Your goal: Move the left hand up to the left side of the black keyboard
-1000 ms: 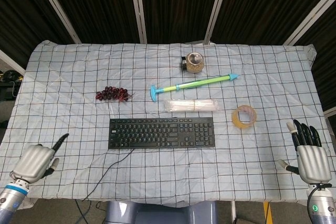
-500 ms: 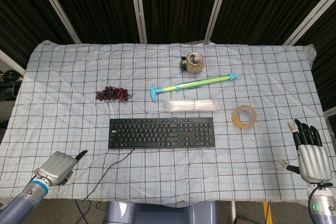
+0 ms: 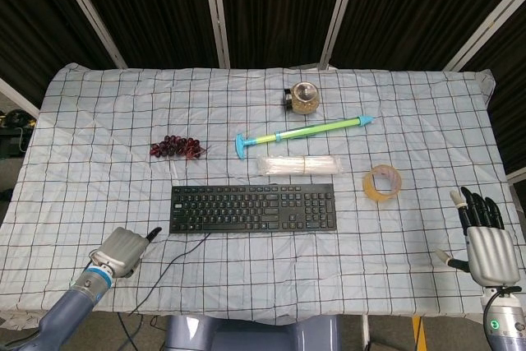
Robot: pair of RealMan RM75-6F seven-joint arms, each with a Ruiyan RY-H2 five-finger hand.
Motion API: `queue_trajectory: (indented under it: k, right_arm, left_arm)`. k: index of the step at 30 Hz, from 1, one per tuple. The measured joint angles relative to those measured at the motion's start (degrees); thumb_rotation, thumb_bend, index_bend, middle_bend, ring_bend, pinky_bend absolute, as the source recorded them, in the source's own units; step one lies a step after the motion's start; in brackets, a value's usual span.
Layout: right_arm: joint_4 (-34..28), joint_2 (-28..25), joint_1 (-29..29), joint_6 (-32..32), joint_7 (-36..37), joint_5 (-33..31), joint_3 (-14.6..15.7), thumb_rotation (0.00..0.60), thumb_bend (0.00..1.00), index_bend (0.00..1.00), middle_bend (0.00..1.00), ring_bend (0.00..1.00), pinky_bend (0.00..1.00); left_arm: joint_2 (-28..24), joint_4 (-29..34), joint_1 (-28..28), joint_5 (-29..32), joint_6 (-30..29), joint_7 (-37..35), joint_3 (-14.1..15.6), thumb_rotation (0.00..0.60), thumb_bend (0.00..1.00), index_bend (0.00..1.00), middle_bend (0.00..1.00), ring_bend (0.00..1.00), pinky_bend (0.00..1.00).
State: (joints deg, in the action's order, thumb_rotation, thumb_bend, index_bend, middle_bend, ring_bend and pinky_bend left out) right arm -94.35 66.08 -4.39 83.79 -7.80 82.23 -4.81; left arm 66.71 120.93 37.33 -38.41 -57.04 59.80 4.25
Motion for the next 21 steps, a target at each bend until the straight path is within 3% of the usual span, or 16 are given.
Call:
queue_trajectory:
  k: [9, 21]
  right_arm:
    - [-0.1, -0.1, 0.0, -0.1, 0.3, -0.2, 0.0, 0.600, 0.03, 0.04, 0.00, 0.00, 0.00]
    - [-0.1, -0.1, 0.0, 0.0, 0.6, -0.1, 0.0, 0.600, 0.03, 0.04, 0.00, 0.00, 0.00]
  left_arm:
    - [4.7, -1.2, 4.4, 6.4, -3.2, 1.1, -1.5, 0.600, 0.52, 0.00, 0.94, 0.81, 0.58]
    - [8.3, -3.3, 9.1, 12.4, -5.5, 1.7, -0.9, 0.600, 0.52, 0.00, 0.94, 0.81, 0.58]
